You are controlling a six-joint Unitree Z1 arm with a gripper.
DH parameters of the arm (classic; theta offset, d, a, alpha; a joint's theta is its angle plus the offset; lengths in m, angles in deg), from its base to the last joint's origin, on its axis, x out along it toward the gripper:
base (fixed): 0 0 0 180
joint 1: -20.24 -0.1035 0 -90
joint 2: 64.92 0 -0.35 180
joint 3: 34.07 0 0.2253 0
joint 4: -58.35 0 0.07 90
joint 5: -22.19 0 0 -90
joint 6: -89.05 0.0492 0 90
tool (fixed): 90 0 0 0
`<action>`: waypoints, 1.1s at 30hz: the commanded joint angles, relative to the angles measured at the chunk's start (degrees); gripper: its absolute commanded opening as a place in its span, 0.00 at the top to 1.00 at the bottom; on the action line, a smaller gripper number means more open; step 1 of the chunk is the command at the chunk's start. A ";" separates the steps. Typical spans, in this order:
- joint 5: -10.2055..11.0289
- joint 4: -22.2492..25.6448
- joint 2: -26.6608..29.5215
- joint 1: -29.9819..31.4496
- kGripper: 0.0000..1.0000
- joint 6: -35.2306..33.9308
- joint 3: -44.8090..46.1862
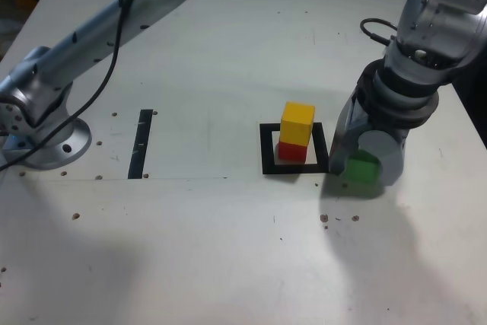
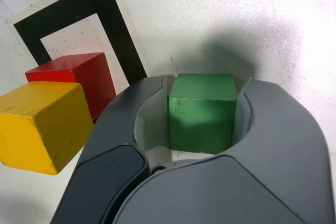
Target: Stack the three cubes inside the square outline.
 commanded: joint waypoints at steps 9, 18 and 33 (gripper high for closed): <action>1.84 2.53 6.31 0.07 0.77 1.65 -0.15; 3.04 3.55 23.41 0.18 0.78 4.39 11.01; 2.88 3.66 26.21 -0.96 0.77 4.41 15.98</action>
